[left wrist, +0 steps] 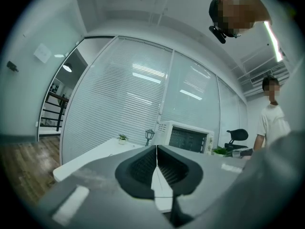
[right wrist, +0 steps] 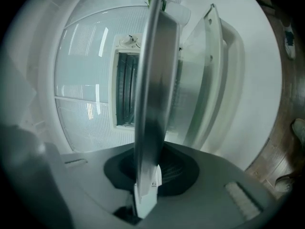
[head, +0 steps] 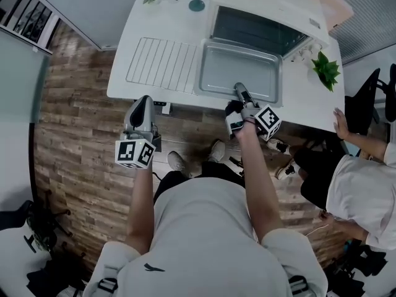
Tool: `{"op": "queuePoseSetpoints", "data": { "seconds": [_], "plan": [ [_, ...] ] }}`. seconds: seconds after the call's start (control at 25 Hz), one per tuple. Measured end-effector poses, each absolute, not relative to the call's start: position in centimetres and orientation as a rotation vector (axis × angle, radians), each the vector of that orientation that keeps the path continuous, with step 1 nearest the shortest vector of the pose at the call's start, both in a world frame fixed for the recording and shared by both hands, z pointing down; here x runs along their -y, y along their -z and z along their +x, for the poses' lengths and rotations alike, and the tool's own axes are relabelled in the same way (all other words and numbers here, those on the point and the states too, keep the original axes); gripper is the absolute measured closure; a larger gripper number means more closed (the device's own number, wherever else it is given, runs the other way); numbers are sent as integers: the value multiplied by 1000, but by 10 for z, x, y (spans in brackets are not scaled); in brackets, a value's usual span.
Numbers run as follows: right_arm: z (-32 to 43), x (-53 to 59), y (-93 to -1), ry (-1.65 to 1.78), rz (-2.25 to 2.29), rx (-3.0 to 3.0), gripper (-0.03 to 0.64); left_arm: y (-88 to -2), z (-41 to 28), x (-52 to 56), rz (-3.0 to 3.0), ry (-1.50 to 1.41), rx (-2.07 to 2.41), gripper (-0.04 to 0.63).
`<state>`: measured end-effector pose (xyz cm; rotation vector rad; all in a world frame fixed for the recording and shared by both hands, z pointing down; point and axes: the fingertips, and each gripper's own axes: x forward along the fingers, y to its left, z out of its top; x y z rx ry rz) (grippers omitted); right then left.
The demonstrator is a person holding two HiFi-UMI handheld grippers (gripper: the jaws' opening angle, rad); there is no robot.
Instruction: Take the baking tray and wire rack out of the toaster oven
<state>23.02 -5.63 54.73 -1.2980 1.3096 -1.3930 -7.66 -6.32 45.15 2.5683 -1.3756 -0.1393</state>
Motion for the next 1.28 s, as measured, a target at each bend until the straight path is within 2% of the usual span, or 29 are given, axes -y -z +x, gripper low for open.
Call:
{"op": "queuePoseSetpoints", "data": {
  "seconds": [0.48, 0.96, 1.28],
  "plan": [
    [178, 63, -535, 1388, -1265, -1353, 565, -455, -131, 54, 2540, 165, 1425, 586],
    [66, 94, -523, 1419, -1188, -1434, 561, -452, -247, 50, 2474, 182, 1557, 586],
    [4, 118, -525, 1471, -1141, -1467, 561, -456, -297, 52, 2420, 177, 1634, 586]
  ]
}}
